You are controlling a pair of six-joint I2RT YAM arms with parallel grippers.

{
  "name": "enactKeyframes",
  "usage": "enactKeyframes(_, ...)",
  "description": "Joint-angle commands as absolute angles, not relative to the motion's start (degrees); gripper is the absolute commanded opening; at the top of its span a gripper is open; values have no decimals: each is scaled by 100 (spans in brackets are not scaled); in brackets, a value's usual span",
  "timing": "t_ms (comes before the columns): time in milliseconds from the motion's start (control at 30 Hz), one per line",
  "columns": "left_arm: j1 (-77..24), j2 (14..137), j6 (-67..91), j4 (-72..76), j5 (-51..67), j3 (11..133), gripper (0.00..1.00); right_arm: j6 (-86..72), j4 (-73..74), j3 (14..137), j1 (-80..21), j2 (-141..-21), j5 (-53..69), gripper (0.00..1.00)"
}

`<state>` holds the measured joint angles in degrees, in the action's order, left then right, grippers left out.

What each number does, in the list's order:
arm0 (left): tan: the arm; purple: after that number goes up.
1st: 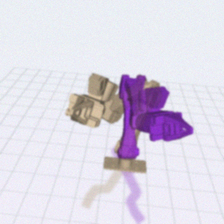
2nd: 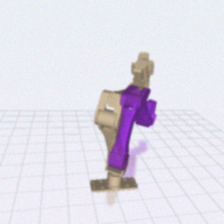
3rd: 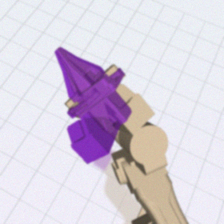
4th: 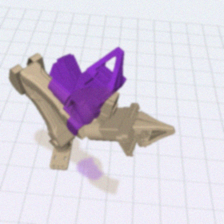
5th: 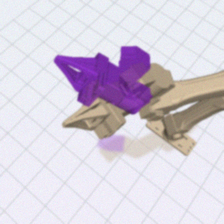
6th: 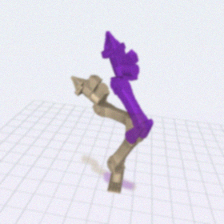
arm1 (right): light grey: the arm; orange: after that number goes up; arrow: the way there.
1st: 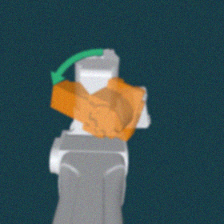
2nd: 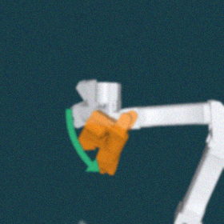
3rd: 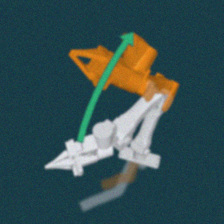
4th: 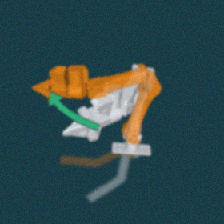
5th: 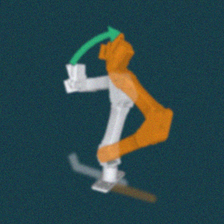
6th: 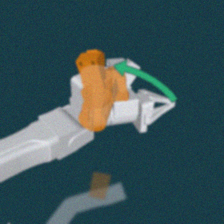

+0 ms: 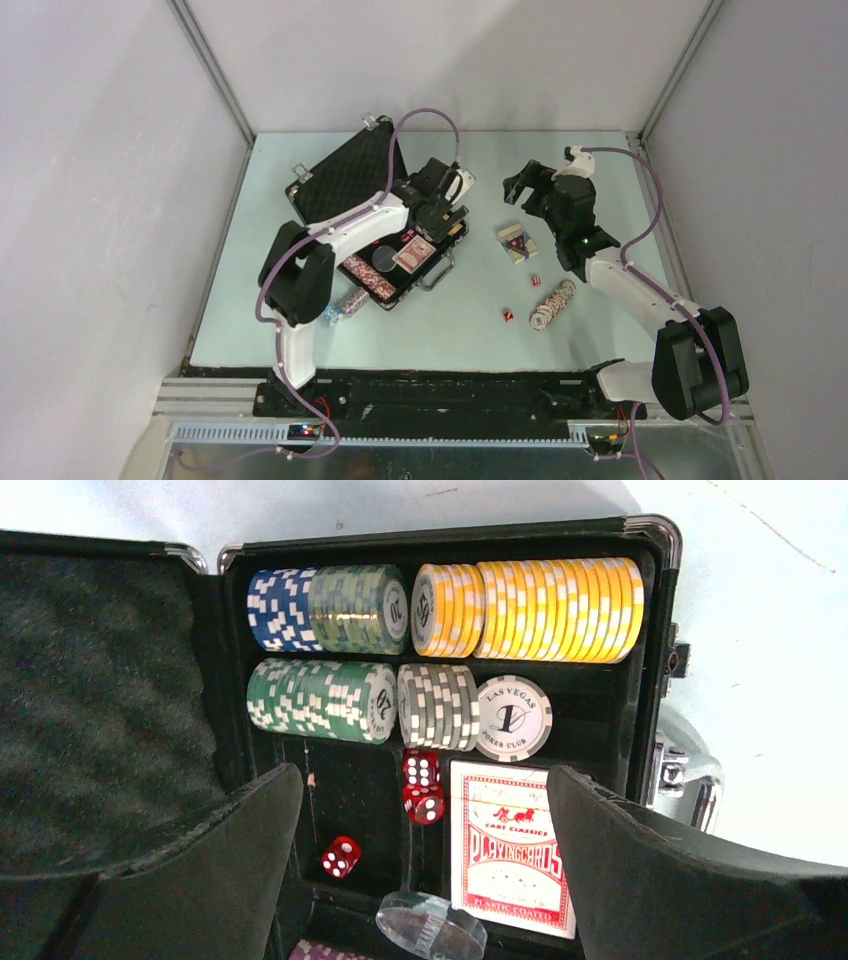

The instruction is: Pack up texas hold em set

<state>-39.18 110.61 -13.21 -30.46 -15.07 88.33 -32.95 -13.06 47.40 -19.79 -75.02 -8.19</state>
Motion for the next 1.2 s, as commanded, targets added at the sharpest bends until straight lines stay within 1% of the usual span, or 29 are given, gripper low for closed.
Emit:
enactKeyframes(0, -3890, 11278, -1636, -3391, -1374, 9189, 100, -3326, -1362, 4948, -1978, -7502, -863, 91)
enactKeyframes(367, -3984, 11687, -1755, -3234, -1575, 9368, 100, -3357, -1388, 4948, -1909, -7533, -696, 91)
enactKeyframes(633, -4000, 11902, -1893, -3769, -1285, 9618, 100, -3378, -1365, 4948, -1894, -7537, -668, 91)
enactKeyframes(767, -4045, 12060, -1933, -3877, -1474, 9744, 100, -3392, -1371, 4947, -1890, -7540, -645, 91)
enactKeyframes(933, -4089, 12095, -1904, -3548, -1510, 9739, 100, -3401, -1363, 4948, -1876, -7545, -622, 91)
enactKeyframes(1167, -4173, 12142, -1904, -3198, -2192, 9703, 100, -3430, -1375, 4948, -1850, -7559, -570, 91)
